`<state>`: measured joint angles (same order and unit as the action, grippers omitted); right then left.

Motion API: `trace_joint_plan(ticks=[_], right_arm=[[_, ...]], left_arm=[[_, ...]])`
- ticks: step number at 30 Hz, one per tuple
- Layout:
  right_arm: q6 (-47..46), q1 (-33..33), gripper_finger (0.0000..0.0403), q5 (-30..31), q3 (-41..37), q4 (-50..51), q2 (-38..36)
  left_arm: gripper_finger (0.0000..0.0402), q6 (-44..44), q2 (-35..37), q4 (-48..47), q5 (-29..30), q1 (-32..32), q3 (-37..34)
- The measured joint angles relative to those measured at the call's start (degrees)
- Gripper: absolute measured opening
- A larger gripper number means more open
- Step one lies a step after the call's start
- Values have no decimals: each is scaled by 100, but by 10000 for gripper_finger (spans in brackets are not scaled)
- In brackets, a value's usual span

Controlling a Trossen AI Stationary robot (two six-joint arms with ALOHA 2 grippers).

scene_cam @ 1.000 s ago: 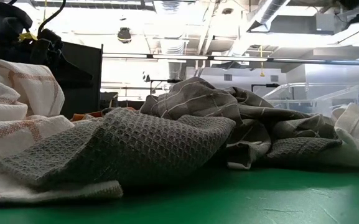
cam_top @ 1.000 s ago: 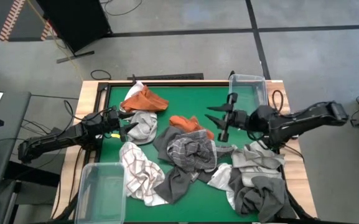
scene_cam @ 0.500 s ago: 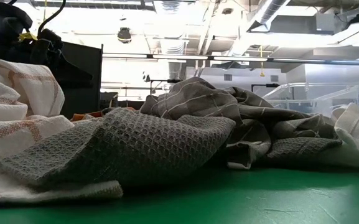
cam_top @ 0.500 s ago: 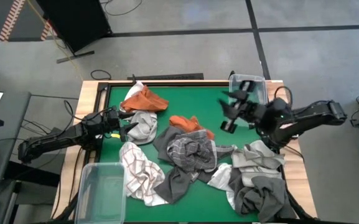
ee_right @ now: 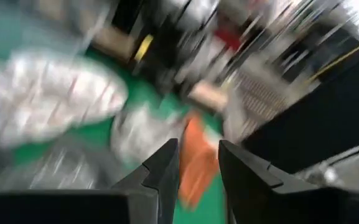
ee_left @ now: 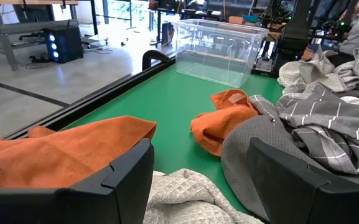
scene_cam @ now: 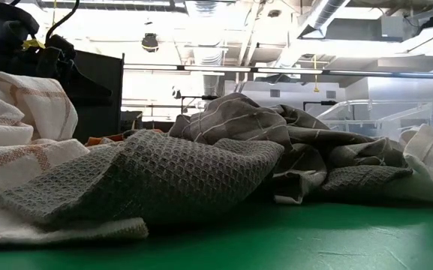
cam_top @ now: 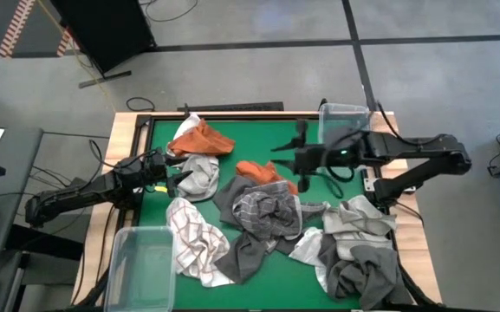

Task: Sort towels by color in basket
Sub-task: Put the dark gray striped microfiber towel into the top transparent bin

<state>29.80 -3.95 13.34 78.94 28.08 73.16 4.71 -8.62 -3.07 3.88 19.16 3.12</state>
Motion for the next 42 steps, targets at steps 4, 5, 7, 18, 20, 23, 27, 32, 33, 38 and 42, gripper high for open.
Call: trace_joint_plan(ticks=[4,5,7,18,20,23,27,32,33,38,42], right_arm=[[-188,0,150,-2,208,1257,315],[-264,2,150,-4,209,1525,388],[-433,17,150,-13,209,2019,554],[-1736,-7,150,-341,188,2733,1968],[-1773,-134,150,-341,84,2082,2177],[-1589,-384,150,-349,-118,732,2465],[-1340,-687,150,-361,-156,-837,2953],[-1129,-941,150,-361,-155,-2600,3417],[-1123,-974,150,-361,-158,-2953,3501],[-812,-1105,150,-319,-156,-4753,3797],[-542,-1145,150,-300,-156,-5838,3880]], left_arm=[[245,1,0,0,0,0,1],[245,2,0,0,0,2,0],[245,2,1,1,0,2,1],[245,2,0,1,0,1,0],[245,0,1,0,0,0,2],[245,0,2,2,0,0,0],[245,1,2,2,0,0,0],[245,0,1,4,0,1,2],[245,0,2,2,0,0,1],[245,0,0,7,0,0,0],[245,2,1,13,0,0,0]])
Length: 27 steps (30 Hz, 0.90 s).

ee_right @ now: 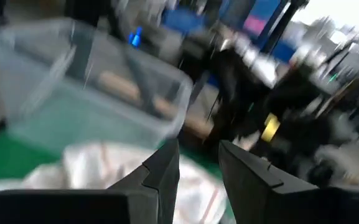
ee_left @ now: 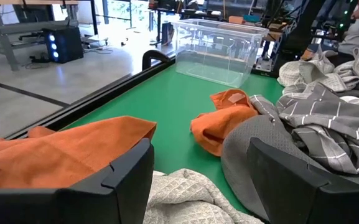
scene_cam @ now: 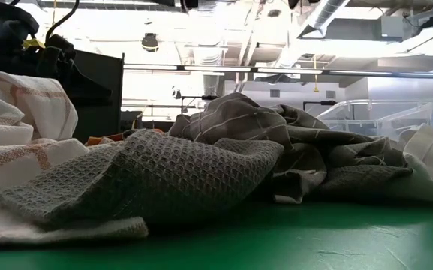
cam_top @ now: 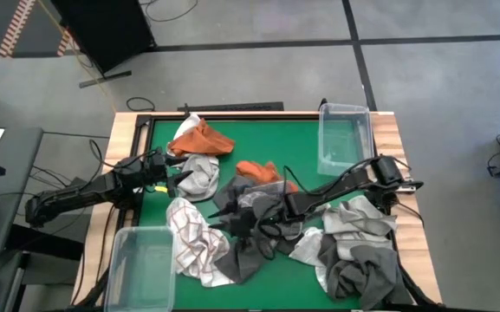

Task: Sort towels by color in basket
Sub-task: Put the dark gray striped microfiber towel into the top transparent bin

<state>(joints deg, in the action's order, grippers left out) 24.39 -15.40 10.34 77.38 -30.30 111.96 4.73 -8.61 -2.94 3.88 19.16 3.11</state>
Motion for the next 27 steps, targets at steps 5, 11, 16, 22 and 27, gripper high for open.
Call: trace_joint_plan(ticks=[5,11,16,22,27], right_arm=[[495,-9,152,461,0,-955,-95],[979,-19,186,941,294,-1117,-306],[1007,-34,234,1337,821,-66,-411],[553,-55,261,1699,2089,2722,-402],[-561,28,262,1653,2990,5143,-391]], left_arm=[[245,0,-1,0,0,0,0],[245,0,-1,2,0,0,0],[245,0,-1,2,0,0,0],[245,0,-1,13,0,0,0],[245,0,-1,17,0,0,0]])
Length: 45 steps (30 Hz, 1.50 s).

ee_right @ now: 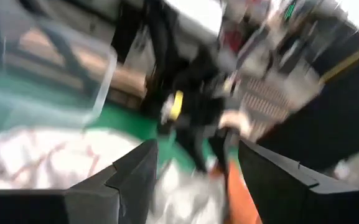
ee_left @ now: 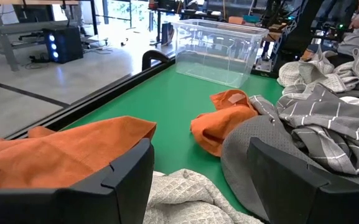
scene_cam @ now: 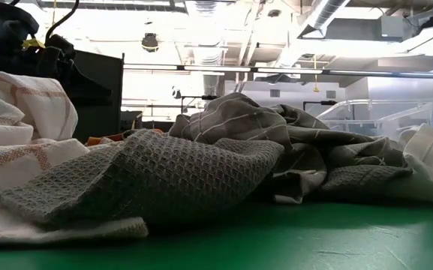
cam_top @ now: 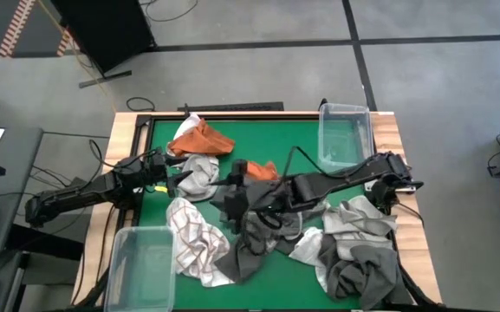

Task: Sort towels by color in basket
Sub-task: Put the dark gray striped microfiber towel into the top transparent bin

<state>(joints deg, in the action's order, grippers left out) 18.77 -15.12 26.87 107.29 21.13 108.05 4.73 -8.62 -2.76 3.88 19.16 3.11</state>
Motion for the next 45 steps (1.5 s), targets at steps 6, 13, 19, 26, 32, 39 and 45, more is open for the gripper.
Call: trace_joint_plan(ticks=[6,13,19,26,32,39,45], right_arm=[[-1822,299,262,-779,395,2301,-8],[-3110,474,262,-1351,286,3685,-2],[-3765,339,262,-1377,-43,3853,-6],[-4619,317,262,-1737,-786,3696,0],[-4790,311,262,-1949,-1462,3040,7],[-4788,326,262,-1947,-2224,2125,4],[-4787,326,262,-1945,-3025,1107,4]], left_arm=[[245,0,1,4,0,0,0],[245,0,1,7,0,0,0],[245,0,1,7,0,0,0],[245,0,1,7,0,0,0],[245,0,1,7,0,1,0],[245,-2,2,7,0,0,0],[245,-2,0,7,0,1,0]])
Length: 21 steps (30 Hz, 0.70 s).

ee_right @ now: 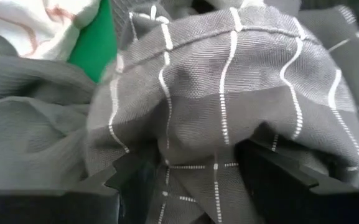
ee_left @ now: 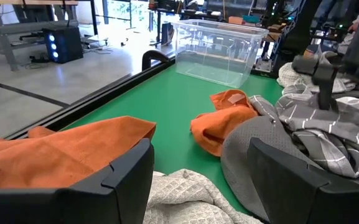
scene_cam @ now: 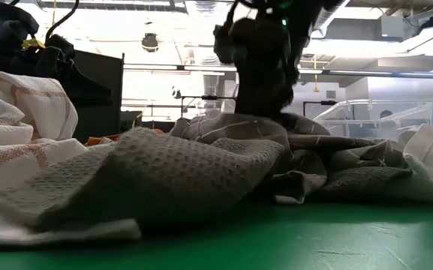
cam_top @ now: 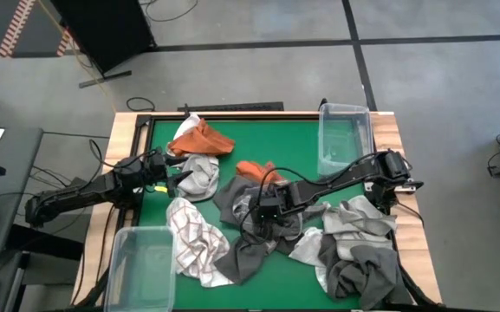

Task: Sort towels by color in basket
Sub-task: Put the dark gray striped microfiber towel into the top transparent bin

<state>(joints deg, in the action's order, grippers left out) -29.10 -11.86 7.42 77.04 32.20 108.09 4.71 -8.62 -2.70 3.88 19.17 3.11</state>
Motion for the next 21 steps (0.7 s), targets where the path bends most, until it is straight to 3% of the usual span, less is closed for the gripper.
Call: trace_joint_plan(ticks=[7,11,17,21], right_arm=[[50,17,228,290,-574,-979,-4],[338,73,163,319,-738,-1403,-7],[914,147,29,319,-768,-1537,-7],[1301,153,21,332,-773,-1822,-4]], left_arm=[[245,1,0,0,-1,-1,0],[245,2,0,0,0,-1,0],[245,0,1,2,0,1,0],[245,2,0,0,0,-1,0]])
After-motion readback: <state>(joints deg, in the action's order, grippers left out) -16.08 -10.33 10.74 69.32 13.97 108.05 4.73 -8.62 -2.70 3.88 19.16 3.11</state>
